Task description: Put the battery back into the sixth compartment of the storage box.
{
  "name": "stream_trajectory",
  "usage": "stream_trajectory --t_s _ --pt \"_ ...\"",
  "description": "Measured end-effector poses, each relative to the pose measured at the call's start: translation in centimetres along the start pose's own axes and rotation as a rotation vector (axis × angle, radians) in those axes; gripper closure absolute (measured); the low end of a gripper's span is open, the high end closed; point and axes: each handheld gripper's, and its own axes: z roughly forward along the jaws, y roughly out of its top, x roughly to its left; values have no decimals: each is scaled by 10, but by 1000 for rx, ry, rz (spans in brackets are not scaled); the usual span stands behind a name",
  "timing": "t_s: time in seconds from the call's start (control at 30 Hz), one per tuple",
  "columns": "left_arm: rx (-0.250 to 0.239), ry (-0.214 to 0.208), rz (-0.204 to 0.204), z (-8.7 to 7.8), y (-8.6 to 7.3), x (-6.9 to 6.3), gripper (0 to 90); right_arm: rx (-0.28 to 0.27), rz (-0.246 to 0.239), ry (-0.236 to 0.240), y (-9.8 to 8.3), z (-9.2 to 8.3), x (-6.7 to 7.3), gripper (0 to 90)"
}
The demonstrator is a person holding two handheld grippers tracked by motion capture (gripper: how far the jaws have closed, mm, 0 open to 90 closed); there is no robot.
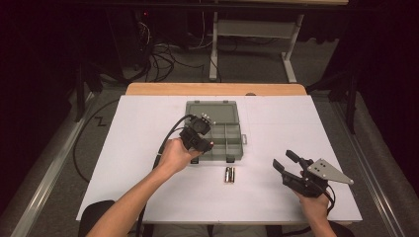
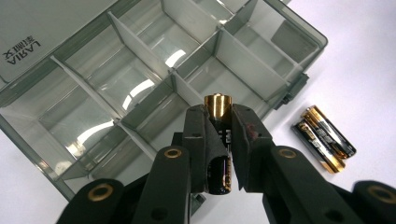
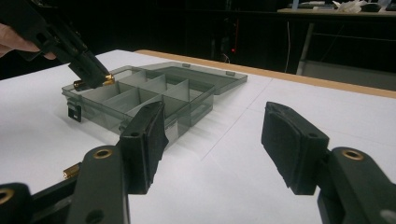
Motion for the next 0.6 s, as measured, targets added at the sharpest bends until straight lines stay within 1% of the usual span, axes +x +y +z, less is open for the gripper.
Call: stream_trajectory --t_s 0.1,0.6 --pt "5 3 -1 2 2 2 761 0 0 0 0 0 0 417" --pt "35 0 -33 13 7 13 760 8 7 5 0 0 -1 415"
